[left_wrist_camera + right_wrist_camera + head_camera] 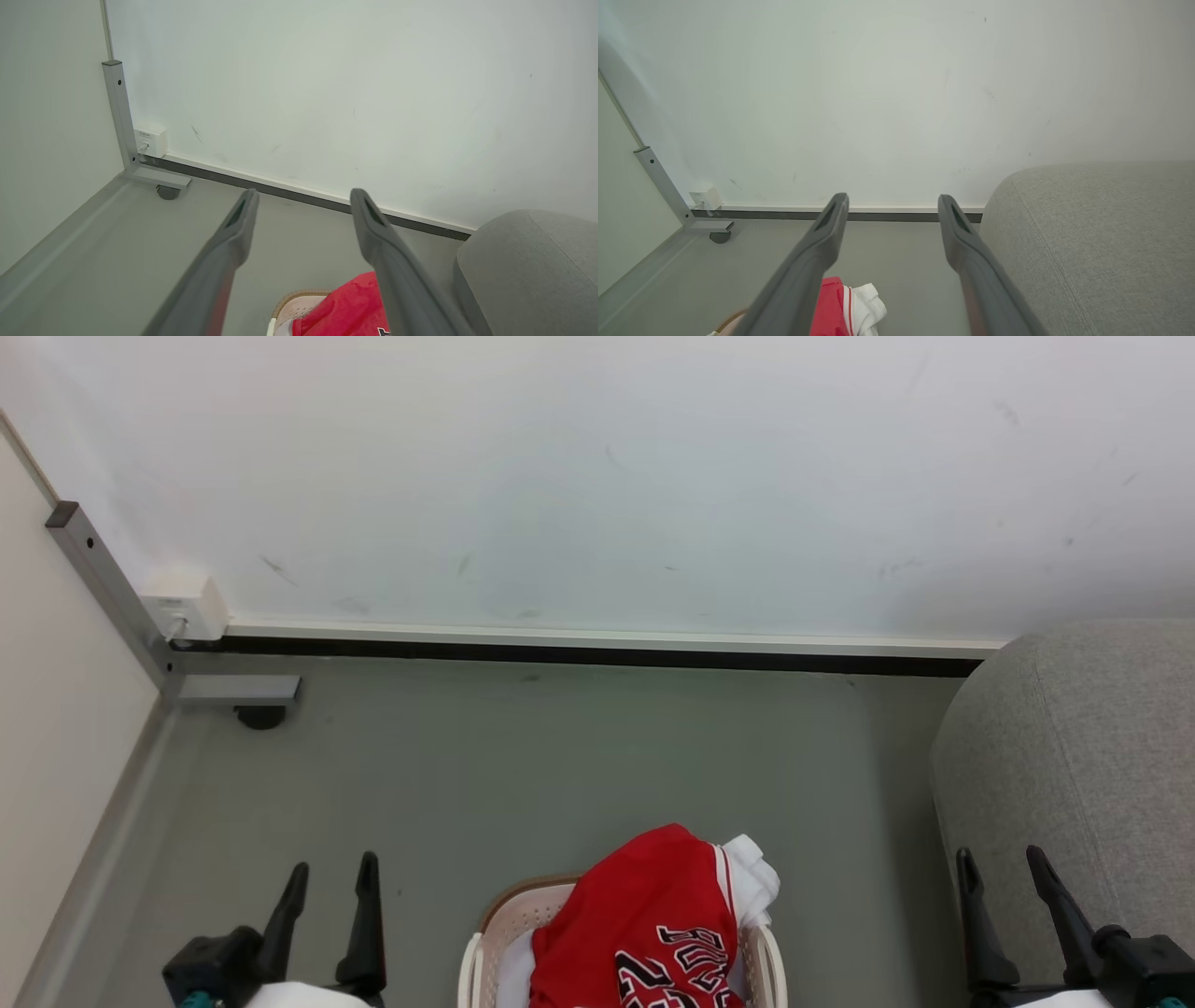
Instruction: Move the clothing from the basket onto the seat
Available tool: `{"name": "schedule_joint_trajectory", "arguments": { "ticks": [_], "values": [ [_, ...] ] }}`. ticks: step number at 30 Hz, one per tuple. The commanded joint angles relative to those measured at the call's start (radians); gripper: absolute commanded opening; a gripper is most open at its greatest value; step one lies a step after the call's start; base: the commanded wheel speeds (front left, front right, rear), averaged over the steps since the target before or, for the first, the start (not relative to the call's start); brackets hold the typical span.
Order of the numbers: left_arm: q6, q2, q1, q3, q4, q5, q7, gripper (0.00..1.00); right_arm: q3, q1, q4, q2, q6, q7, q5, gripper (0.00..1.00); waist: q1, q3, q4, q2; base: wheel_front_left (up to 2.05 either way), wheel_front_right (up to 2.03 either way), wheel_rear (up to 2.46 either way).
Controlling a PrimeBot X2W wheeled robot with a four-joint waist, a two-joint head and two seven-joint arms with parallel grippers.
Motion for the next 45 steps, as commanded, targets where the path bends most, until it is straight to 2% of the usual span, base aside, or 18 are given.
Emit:
{"name": "schedule_joint_trajectory", "arguments": {
  "ticks": [1, 34, 45],
  "values": [
    [0.001, 0.01, 0.003, -0.001, -0.002, 0.03, -0.01, 1.0, 0.003, 0.006, -0.001, -0.01, -0.002, -0.011, -0.02, 1.0, 0.0, 0.0, 0.0, 0.0, 0.0, 0.0, 0.0],
    [-0.042, -0.002, 0.02, 0.02, 0.071, 0.239, -0.069, 1.0, -0.013, 0.011, 0.07, -0.011, -0.002, -0.07, -0.109, 1.0, 0.0, -0.002, 0.005, 0.0, 0.0, 0.0, 0.0],
    [-0.05, -0.005, 0.014, 0.028, 0.071, 0.233, -0.068, 1.0, 0.002, -0.001, 0.065, -0.01, -0.002, -0.07, -0.084, 1.0, 0.0, 0.012, -0.018, 0.0, 0.0, 0.0, 0.0]
  ]
}}
